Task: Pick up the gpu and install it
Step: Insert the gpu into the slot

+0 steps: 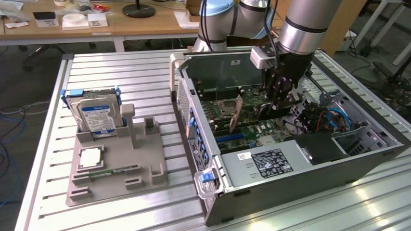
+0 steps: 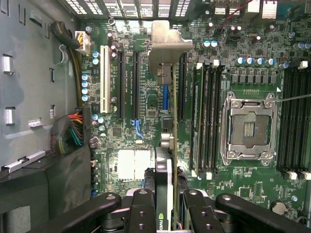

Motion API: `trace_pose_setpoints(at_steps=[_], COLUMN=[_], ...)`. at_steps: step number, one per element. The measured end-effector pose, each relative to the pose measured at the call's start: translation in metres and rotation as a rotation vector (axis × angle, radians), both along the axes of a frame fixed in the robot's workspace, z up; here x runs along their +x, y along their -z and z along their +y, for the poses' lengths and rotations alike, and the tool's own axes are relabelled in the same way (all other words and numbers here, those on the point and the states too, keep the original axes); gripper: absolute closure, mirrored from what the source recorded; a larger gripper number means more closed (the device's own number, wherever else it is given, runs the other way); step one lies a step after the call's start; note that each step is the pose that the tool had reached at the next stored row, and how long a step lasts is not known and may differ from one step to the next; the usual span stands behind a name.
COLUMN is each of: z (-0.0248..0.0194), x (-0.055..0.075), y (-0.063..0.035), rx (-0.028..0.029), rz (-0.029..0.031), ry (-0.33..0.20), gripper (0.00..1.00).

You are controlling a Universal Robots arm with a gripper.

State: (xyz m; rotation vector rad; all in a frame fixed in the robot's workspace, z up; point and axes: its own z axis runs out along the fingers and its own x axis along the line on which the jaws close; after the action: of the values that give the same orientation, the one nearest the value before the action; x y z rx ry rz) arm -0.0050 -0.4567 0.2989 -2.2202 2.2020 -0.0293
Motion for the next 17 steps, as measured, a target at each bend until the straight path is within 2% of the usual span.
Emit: trace_pose_setpoints(at_steps=[4,17], z=[0.0000,0.0000], x=[-0.0003,-0.0004], y=[0.0037,0.0055], rx=[0.0001,0.0002], rz=[-0.0009,-0.0010], ry=[0.000,0.000], gripper=[0.73,0.73])
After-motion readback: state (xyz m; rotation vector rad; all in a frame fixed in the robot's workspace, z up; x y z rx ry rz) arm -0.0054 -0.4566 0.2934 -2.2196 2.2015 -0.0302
